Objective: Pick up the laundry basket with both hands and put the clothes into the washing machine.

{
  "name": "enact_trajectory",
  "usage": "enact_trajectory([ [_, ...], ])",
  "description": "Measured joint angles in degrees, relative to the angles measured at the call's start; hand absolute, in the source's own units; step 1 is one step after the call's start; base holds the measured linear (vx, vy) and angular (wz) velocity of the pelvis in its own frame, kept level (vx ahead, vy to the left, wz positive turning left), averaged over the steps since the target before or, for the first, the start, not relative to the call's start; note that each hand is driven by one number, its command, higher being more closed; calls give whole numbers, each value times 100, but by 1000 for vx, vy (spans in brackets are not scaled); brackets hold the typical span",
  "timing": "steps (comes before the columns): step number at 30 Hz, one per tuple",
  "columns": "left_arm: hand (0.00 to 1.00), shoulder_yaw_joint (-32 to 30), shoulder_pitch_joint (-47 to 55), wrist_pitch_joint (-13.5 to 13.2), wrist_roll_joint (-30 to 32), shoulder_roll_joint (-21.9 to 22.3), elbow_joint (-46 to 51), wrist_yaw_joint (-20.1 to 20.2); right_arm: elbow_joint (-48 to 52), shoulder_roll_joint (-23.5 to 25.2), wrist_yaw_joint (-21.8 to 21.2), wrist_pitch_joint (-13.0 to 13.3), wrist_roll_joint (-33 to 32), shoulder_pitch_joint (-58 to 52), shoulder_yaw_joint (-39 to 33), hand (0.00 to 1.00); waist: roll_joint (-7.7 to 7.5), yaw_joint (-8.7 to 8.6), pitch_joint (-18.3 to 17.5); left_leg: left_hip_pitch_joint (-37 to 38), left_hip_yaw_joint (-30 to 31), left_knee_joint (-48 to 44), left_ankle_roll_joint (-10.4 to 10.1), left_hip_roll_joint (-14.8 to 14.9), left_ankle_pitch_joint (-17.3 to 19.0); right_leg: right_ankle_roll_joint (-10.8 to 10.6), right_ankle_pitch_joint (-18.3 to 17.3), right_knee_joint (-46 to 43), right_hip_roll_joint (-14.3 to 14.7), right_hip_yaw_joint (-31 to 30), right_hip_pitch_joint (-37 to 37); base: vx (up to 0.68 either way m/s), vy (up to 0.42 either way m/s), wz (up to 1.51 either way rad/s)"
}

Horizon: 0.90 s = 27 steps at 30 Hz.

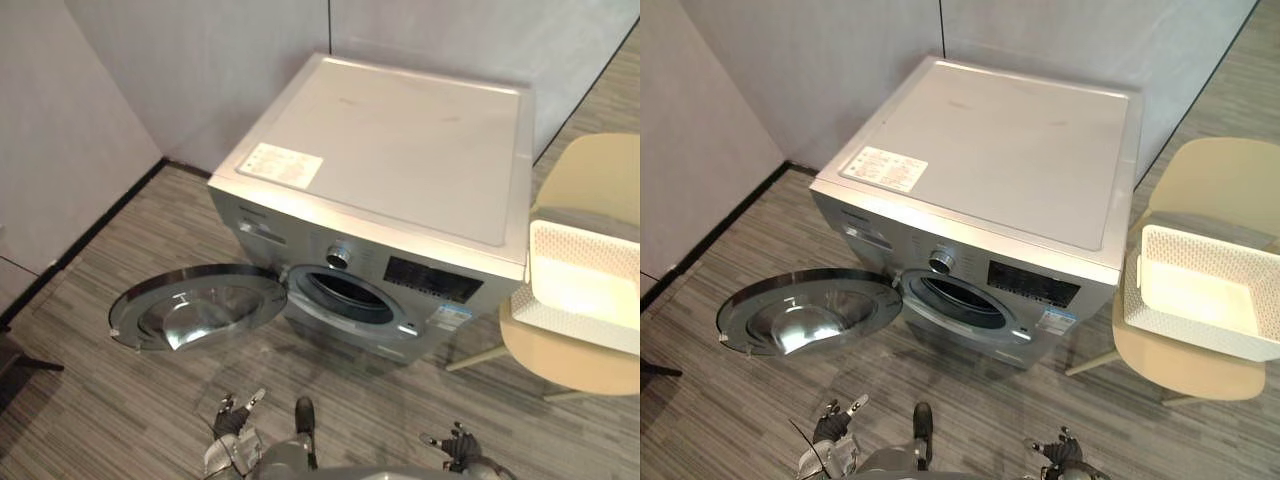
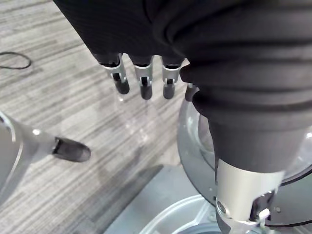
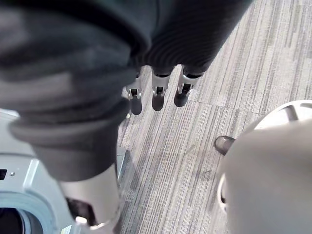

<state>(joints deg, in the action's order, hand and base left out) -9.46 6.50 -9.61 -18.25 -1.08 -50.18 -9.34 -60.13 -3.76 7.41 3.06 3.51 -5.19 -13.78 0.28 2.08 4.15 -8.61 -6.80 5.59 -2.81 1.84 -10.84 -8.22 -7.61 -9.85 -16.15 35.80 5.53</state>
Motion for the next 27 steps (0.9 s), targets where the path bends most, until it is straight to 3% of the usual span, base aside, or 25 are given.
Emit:
enact_trajectory([
  [5,0,-556,283,20,-151,-11,1612,-227,-40,-32,-6,-122,134,26,-36,0,96,29,1,229,131,41,5,-78,7,-6,-17,131,7,9,304,-72,23,5],
  [6,0,-1123,369,5,-248,-12,2326,-346,-32,-71,-25,-146,178,43,-45,0,178,16,12,292,128,42,-9,-88,34,-44,-122,279,7,-27,426,-110,-4,-3],
  [10,0,-2360,346,-89,-236,-272,3130,-669,-18,-215,-133,-190,242,51,96,0,322,33,-39,450,122,42,30,-86,65,-48,-126,319,56,-126,549,-97,13,-6],
  [15,0,-3787,-99,30,464,-1495,3189,-1147,17,-386,-400,-195,508,36,555,0,361,95,-75,446,199,42,60,-73,90,-78,-146,455,133,-126,636,-23,-11,8],
  [17,0,-4180,-576,139,696,-2479,2421,-1326,16,-400,-504,-200,617,35,735,0,294,231,-84,440,208,42,61,-53,90,-54,-130,486,136,-144,638,62,-52,-1],
  [18,0,-4240,-691,184,733,-2732,2158,-1345,16,-398,-513,-198,624,41,810,0,245,235,-79,437,209,42,61,-55,91,-52,-128,486,136,-145,635,71,-56,0],
  [21,0,-3970,-1551,341,758,-3819,779,-1317,-1,-386,-545,-191,692,39,1060,0,-67,325,-24,336,232,35,58,-66,81,-69,-124,483,152,-123,561,80,-60,5],
  [23,0,-2608,-2555,442,1130,-4616,-39,-1234,-57,-399,-545,-151,721,78,1171,0,-267,299,-42,-199,478,3,49,-13,-78,-85,-117,379,240,82,168,58,-72,56],
  [24,0,-1978,-3173,447,1356,-4806,-434,-1087,-83,-406,-537,-120,712,137,1128,0,-383,216,66,-384,592,-2,91,-15,-191,-120,-98,367,271,275,122,49,-41,67],
  [26,0,-1574,-3627,569,1657,-4842,-754,-821,-76,-404,-499,-94,632,150,1124,0,-578,153,145,-506,546,-4,101,-29,-224,-109,-103,199,210,275,-68,33,-5,12],
  [27,0,-1456,-3716,621,1704,-4841,-848,-760,-73,-403,-491,-76,608,140,1121,0,-585,150,174,-548,466,-6,102,-49,-221,-63,-129,52,165,201,-201,26,41,-37],
])
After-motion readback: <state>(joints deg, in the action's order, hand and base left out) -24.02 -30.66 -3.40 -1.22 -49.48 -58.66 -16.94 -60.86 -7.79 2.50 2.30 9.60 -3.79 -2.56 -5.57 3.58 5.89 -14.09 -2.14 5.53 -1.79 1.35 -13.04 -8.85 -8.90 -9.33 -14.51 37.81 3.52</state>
